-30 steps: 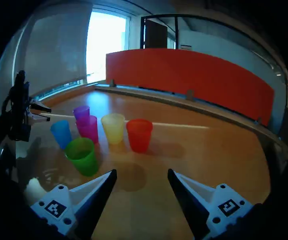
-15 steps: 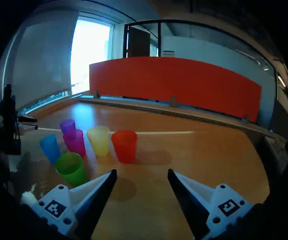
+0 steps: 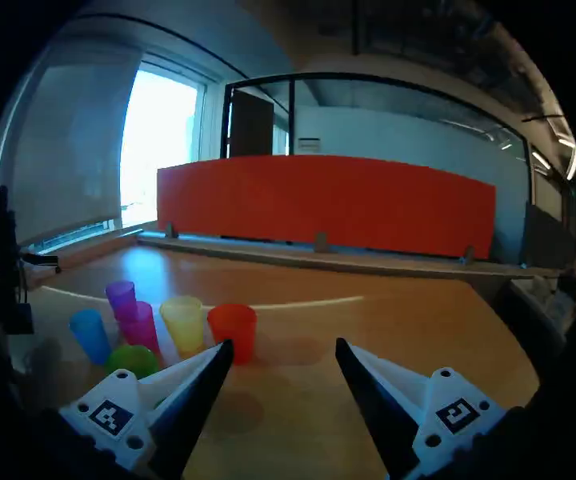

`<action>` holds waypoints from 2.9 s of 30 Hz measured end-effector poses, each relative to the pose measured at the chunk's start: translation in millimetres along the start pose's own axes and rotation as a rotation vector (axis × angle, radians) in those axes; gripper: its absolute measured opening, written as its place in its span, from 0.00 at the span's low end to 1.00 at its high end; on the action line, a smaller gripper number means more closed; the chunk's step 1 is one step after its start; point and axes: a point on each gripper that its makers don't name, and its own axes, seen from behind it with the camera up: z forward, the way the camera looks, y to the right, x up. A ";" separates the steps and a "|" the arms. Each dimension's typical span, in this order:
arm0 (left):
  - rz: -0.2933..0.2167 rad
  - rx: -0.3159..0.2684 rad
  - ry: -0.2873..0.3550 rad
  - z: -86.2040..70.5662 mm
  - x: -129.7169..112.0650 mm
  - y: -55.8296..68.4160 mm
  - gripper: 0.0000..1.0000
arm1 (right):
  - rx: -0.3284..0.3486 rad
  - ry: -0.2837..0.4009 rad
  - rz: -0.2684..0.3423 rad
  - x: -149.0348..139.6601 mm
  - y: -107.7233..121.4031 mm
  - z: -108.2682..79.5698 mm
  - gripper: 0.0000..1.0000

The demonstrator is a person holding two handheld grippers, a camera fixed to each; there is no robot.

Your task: Pour water

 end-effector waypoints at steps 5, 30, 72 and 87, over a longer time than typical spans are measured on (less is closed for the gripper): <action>-0.024 0.023 0.059 0.0 14.5 -2.1 0.88 | -0.054 0.072 0.020 14.0 11.1 -2.7 0.99; -0.090 0.122 0.262 -6.8 66.4 -12.6 0.88 | -0.168 0.220 0.034 63.0 29.8 -21.5 0.98; -0.045 0.244 0.292 12.9 28.2 -15.9 0.88 | -0.287 0.225 0.034 81.4 46.6 -30.3 0.99; -0.052 0.244 0.279 15.7 15.1 -8.1 0.88 | -0.312 0.216 0.013 75.8 51.9 -26.3 0.98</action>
